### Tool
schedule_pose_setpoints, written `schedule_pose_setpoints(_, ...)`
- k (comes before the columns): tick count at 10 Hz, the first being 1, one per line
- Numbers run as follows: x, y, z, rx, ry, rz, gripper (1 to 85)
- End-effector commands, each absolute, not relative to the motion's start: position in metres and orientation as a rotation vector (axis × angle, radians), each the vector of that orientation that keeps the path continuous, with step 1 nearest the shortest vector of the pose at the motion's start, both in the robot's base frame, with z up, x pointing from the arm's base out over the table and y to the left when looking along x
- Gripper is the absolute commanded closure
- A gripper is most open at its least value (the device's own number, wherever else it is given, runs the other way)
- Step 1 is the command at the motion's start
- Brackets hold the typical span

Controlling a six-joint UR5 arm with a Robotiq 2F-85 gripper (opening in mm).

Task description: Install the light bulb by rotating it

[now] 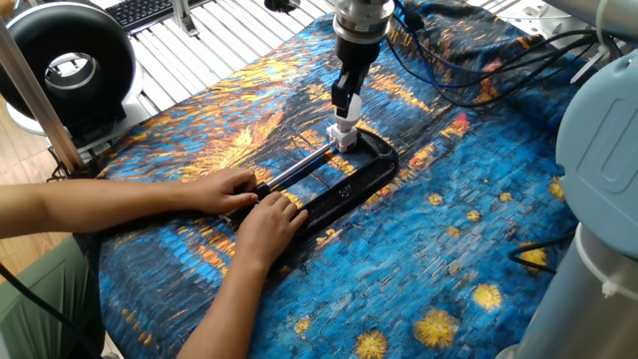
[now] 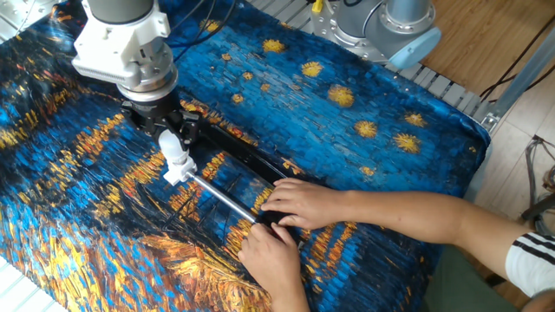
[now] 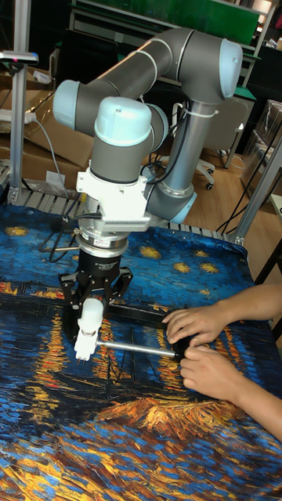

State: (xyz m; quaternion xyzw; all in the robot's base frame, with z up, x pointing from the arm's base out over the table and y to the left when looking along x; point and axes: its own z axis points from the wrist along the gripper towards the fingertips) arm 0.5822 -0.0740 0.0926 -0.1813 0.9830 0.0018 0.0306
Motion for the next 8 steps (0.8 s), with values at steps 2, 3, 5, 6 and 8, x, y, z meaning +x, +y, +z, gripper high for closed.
schedule_pose_setpoints(2,0.588,-0.077,0.086,-0.391,3.031,0.015,65.3)
schedule_pose_setpoints(3,0.586,-0.078,0.089,-0.36,3.044,0.025,64.7)
schedule_pose_setpoints(5,0.581,-0.081,0.097,-0.301,3.074,0.057,64.0)
schedule_pose_setpoints(6,0.581,-0.082,0.098,-0.279,3.076,0.058,63.0)
schedule_pose_setpoints(8,0.587,-0.084,0.089,-0.257,3.052,0.008,60.0)
